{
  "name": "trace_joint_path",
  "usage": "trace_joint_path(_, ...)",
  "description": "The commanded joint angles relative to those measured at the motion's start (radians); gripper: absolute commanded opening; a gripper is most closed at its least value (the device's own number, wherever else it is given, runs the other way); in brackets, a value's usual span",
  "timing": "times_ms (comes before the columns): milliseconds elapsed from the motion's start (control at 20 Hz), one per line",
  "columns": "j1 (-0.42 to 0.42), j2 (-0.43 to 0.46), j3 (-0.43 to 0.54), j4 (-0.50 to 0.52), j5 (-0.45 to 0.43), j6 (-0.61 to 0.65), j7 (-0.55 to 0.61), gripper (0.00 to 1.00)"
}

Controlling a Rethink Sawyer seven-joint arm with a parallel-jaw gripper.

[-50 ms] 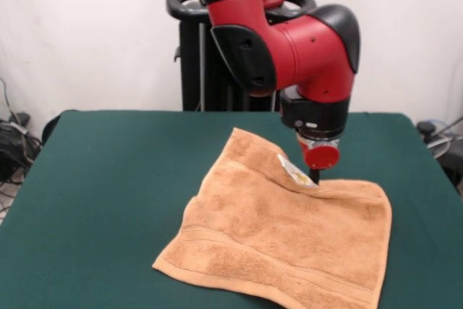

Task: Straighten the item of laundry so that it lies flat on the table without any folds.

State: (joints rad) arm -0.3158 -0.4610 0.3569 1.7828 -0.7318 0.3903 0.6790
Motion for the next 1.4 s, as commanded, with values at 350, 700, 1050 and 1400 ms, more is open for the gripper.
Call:
trace_joint_path(350,-0.071,-0.048,0.038,0.037,0.035,-0.065,0.178,0.00)
trace_joint_path(700,-0.091,-0.150,0.048,0.155,0.058,-0.067,0.201,0.00)
trace_joint_path(1050,0.007,-0.060,-0.113,0.111,0.024,-0.253,0.348,0.00)
trace_joint_path(1400,0.138,-0.037,-0.321,0.091,0.119,-0.431,0.427,0.00)
